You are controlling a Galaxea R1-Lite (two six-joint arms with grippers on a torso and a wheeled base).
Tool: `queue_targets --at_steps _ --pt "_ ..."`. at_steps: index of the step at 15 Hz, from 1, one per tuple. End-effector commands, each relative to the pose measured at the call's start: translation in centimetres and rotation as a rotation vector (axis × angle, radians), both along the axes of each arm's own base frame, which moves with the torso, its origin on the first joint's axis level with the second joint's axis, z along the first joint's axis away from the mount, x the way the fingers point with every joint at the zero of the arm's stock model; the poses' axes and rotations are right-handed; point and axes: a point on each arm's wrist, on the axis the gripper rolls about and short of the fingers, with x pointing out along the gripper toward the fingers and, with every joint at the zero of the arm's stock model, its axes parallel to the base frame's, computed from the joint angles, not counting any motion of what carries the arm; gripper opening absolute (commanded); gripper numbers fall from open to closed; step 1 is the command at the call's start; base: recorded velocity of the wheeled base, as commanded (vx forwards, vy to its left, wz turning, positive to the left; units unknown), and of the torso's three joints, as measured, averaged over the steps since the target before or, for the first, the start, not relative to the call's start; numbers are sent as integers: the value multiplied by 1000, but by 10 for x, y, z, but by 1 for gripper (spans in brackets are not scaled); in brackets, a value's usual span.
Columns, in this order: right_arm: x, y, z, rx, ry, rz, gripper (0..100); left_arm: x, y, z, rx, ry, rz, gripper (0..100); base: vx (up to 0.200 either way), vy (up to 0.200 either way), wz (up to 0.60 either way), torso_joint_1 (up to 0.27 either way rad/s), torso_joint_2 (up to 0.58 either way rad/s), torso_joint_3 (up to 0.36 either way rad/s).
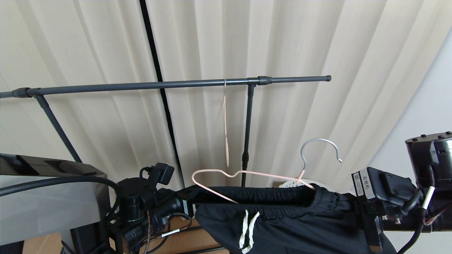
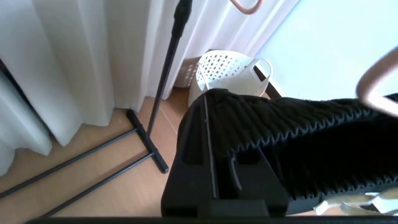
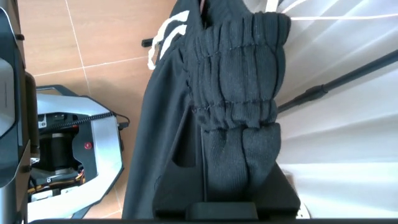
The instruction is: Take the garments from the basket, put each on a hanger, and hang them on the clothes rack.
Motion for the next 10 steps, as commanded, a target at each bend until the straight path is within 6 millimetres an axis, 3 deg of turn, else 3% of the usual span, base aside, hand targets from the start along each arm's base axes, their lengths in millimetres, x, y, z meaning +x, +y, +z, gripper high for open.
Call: queue_targets --at_steps 1,10 --pt "-3 -1 -4 -16 5 1 0 1 2 4 -9 -16 8 0 0 0 0 0 0 0" --pt "1 9 -24 -149 28 -37 0 5 6 16 -21 -61 23 0 0 0 0 0 0 0"
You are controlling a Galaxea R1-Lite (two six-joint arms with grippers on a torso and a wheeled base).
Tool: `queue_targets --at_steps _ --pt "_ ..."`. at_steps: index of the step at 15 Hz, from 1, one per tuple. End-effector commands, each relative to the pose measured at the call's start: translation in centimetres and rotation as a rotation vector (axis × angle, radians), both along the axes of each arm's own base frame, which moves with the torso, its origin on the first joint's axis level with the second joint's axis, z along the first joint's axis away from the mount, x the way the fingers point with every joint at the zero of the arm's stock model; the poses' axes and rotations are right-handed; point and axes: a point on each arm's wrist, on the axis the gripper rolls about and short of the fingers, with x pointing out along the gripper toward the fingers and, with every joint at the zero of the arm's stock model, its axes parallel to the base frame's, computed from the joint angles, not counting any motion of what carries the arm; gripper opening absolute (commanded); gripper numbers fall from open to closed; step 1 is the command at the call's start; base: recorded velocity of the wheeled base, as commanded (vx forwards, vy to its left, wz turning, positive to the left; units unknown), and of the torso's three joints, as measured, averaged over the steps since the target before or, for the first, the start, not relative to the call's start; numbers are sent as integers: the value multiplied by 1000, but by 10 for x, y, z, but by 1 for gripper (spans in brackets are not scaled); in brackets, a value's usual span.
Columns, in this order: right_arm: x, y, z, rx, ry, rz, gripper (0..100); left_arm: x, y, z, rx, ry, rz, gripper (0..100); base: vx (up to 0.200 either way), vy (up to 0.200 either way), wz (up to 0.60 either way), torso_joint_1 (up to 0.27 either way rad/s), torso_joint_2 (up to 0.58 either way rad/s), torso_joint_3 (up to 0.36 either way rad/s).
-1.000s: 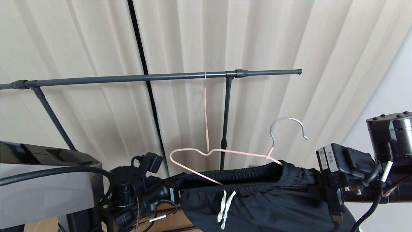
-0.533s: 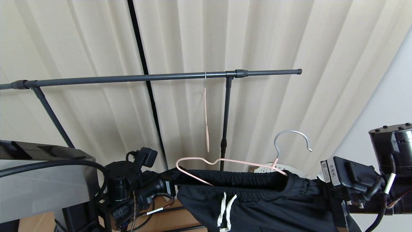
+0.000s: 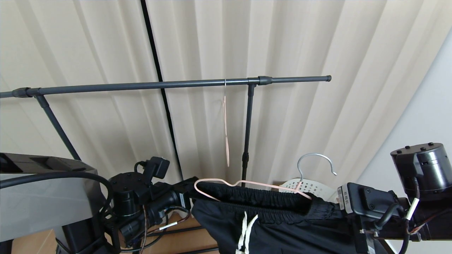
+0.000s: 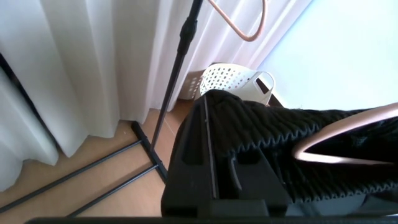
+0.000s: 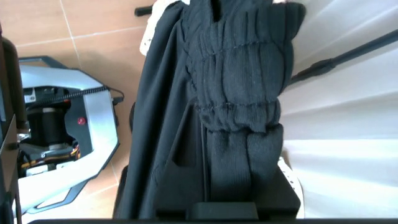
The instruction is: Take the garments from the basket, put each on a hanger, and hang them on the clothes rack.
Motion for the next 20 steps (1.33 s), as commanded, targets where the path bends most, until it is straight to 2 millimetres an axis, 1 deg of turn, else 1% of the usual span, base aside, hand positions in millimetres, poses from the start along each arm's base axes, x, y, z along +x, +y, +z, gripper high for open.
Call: queue_targets --at_steps 1,5,6,7,9,10,11,12,13,15,17,20 --pt "4 3 -8 -23 29 -3 0 0 1 4 -7 -12 2 0 0 0 0 0 0 0" --pt "6 3 -10 -50 27 -18 0 1 4 4 10 1 11 0 0 0 0 0 0 0" --pt "6 3 -11 -61 24 -28 0 0 6 6 24 8 13 0 0 0 0 0 0 0" --pt "5 2 -10 -68 18 -37 0 2 8 13 53 10 16 0 0 0 0 0 0 0" --pt "5 2 -9 -68 13 -38 0 3 11 40 91 24 18 0 0 0 0 0 0 0" --pt "5 5 -10 -71 16 -28 0 6 10 51 110 61 19 0 0 0 0 0 0 0" --pt "4 6 -11 -73 18 -24 0 9 10 56 125 88 20 0 0 0 0 0 0 0" --pt "4 6 -11 -83 15 -29 0 17 11 66 165 121 25 0 0 0 0 0 0 0" --pt "5 6 -11 -87 13 -34 0 20 11 71 187 125 21 0 0 0 0 0 0 0" --pt "6 10 -14 -95 21 -26 0 22 9 87 293 148 28 0 0 0 0 0 0 0" --pt "8 12 -18 -120 28 -34 0 21 7 101 360 190 24 0 0 0 0 0 0 0" --pt "10 13 -21 -164 17 -64 0 7 -5 127 394 202 -13 0 0 0 0 0 0 0"
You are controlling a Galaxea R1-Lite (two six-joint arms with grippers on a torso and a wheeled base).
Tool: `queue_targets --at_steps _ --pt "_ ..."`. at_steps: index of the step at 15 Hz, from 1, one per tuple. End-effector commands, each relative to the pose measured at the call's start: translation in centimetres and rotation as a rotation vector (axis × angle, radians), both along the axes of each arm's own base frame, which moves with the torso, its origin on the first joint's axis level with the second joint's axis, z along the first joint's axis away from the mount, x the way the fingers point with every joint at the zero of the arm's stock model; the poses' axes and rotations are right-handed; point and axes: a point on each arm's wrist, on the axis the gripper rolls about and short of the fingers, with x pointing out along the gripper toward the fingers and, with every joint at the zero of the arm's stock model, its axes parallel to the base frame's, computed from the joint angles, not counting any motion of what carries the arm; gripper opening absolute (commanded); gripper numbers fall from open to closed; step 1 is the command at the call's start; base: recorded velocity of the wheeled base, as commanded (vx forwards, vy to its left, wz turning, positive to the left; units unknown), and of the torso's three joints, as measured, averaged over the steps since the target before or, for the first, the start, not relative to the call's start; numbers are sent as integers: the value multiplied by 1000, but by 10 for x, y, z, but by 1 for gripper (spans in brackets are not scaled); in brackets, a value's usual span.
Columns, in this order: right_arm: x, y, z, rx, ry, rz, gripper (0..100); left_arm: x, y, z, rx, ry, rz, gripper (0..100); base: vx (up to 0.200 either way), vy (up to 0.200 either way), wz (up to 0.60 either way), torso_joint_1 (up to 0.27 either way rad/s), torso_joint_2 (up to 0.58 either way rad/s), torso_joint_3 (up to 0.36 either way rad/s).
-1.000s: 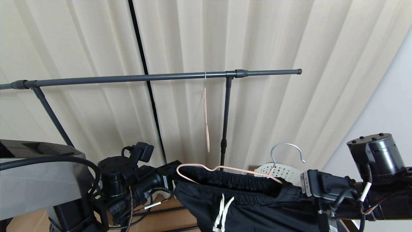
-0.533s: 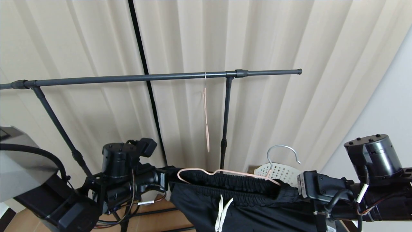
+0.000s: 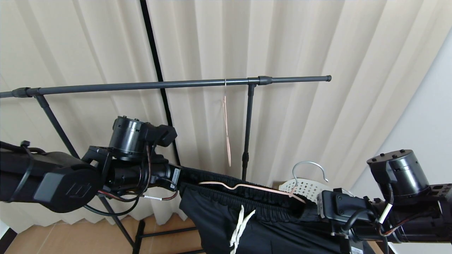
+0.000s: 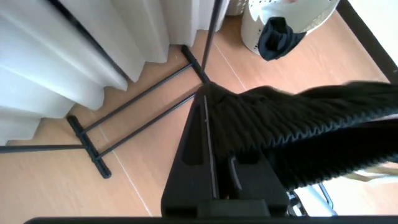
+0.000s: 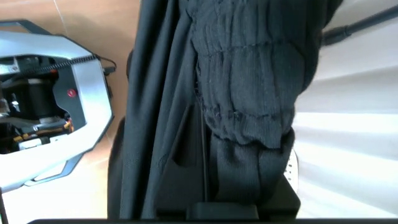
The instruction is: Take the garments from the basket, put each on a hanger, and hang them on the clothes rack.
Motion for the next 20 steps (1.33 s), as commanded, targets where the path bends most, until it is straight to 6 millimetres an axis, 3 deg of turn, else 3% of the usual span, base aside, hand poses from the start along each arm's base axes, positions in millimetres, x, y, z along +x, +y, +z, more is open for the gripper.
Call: queue_targets --at_steps 1,4,8,20 --pt "3 2 -4 -6 -1 -2 0 -11 -11 33 -10 -58 -31 0 0 0 0 0 0 0" --pt "2 5 -5 -2 -23 8 0 -22 -29 55 10 -31 -93 0 0 0 0 0 0 0" --pt "14 11 -8 1 -86 -36 0 -41 -58 80 72 39 -192 0 0 0 0 0 0 0" --pt "16 27 -22 -13 -53 -42 0 -42 -67 113 69 37 -209 0 0 0 0 0 0 0"
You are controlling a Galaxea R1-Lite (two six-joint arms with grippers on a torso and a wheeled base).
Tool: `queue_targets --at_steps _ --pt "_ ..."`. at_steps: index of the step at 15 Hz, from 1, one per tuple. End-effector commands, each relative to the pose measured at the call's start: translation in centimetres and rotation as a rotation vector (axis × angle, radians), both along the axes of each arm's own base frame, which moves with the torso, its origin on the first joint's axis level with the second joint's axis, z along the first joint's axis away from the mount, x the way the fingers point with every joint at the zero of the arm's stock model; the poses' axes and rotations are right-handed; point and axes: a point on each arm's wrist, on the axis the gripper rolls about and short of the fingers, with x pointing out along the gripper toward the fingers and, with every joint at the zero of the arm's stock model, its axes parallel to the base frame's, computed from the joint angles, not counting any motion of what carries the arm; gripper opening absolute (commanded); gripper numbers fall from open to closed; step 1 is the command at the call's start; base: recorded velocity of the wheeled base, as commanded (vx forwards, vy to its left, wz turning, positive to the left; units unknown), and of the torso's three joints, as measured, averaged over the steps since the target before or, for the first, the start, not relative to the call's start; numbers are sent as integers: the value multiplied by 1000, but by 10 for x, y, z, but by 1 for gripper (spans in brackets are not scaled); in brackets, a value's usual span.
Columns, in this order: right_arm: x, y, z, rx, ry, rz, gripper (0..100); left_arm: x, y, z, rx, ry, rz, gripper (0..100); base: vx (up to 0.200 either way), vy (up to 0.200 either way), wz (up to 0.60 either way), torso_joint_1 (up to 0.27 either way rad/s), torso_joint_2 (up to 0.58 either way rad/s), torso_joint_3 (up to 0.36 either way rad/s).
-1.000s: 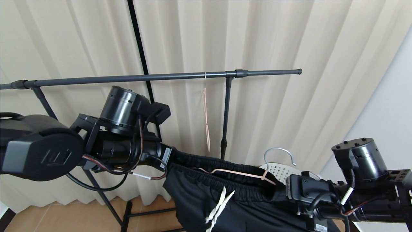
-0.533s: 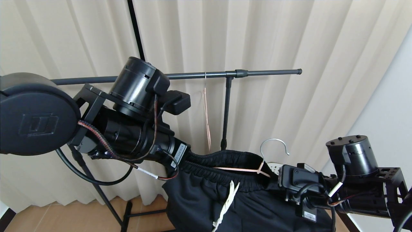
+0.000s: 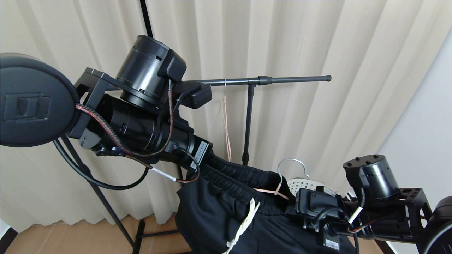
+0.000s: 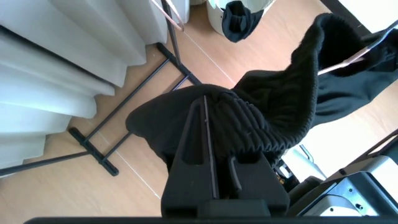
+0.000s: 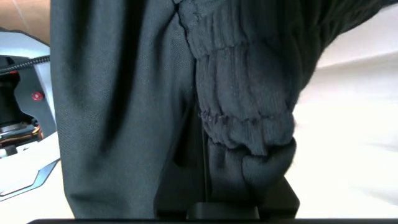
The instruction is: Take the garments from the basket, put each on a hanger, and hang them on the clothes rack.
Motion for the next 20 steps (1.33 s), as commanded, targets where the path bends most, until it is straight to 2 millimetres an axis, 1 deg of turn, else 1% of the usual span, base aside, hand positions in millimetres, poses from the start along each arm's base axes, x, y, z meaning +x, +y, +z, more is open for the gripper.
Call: queue_targets --at_steps 1,4,7,9,11,13,14,15,17,19,20 --pt "0 2 0 8 5 0 0 2 -2 -2 7 3 0 0 0 0 0 0 0 0" --pt "0 3 6 55 -10 -18 0 4 -7 -12 32 20 4 0 0 0 0 0 0 0" --pt "-3 8 8 100 -34 -14 0 20 -19 -19 25 33 52 0 0 0 0 0 0 0" --pt "-10 18 7 99 -29 33 0 27 -24 -20 6 38 76 0 0 0 0 0 0 0" --pt "-14 22 6 98 -25 55 0 26 -27 -17 0 27 92 0 0 0 0 0 0 0" --pt "-17 26 5 106 -35 72 0 31 -32 -15 -30 26 144 0 0 0 0 0 0 0" --pt "-19 28 5 109 -38 82 0 37 -37 -14 -66 32 201 0 0 0 0 0 0 0" --pt "-21 31 5 120 -30 84 0 39 -39 -16 -53 20 221 0 0 0 0 0 0 0" --pt "-25 36 6 150 -1 68 0 28 -48 -14 -49 13 190 0 0 0 0 0 0 0" --pt "-24 37 7 159 -6 65 0 16 -49 -5 -62 -2 161 0 0 0 0 0 0 0" --pt "-23 36 8 169 -18 59 0 6 -43 -2 -60 -5 146 0 0 0 0 0 0 0"
